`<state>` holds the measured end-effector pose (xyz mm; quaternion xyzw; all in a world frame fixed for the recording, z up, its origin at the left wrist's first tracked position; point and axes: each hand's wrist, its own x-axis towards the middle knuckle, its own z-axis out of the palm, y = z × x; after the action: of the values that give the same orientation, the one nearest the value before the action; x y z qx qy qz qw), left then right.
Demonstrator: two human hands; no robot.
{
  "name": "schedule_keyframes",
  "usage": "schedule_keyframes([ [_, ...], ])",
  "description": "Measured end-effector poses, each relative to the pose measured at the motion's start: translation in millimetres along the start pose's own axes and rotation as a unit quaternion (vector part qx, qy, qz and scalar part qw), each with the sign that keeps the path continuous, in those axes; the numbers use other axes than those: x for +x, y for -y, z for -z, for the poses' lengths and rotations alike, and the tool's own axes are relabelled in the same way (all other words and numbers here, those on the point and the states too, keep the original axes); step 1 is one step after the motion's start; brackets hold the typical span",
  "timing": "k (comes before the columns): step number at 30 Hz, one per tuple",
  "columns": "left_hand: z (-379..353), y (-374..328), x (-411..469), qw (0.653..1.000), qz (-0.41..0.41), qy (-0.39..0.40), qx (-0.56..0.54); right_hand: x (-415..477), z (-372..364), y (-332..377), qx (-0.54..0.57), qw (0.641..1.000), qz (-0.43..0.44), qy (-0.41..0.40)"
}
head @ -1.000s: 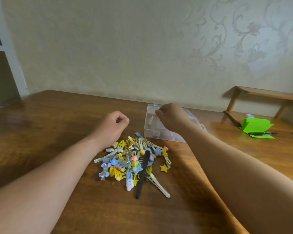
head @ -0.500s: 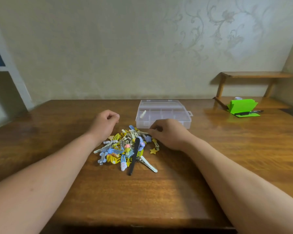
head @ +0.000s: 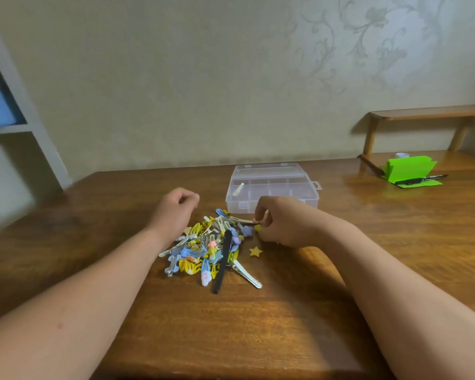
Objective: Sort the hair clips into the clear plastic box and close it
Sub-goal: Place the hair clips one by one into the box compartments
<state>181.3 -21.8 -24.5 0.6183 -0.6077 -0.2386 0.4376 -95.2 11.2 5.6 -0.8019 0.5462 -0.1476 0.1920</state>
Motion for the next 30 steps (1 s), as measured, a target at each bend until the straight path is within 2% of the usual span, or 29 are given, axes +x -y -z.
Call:
schedule_keyframes([
  [3, -1, 2, 0, 1.0, -0.007, -0.002, 0.003, -2, 6, -2, 0.011, 0.999, 0.0, -0.039],
  [5, -1, 4, 1, 1.0, -0.009, 0.0, 0.005, -3, 11, -3, 0.074, 0.992, 0.009, -0.101],
  [8, -1, 4, 3, 1.0, -0.012, 0.012, 0.004, 8, 22, 0, 0.187, 0.963, 0.005, -0.195],
  [11, -3, 4, 5, 1.0, -0.018, 0.021, 0.0, 36, 34, 3, 0.159, 0.956, -0.022, -0.247],
  [17, -1, 7, 7, 0.999, -0.015, 0.024, -0.019, 102, 42, 9, 0.111, 0.966, -0.086, -0.215],
  [25, 0, 6, 6, 0.999, -0.015, 0.032, -0.029, 147, 21, 6, 0.038, 0.983, -0.134, -0.119],
  [30, 1, 4, 3, 0.999, -0.013, 0.024, -0.036, 157, 16, 3, 0.012, 0.979, -0.156, -0.131],
])
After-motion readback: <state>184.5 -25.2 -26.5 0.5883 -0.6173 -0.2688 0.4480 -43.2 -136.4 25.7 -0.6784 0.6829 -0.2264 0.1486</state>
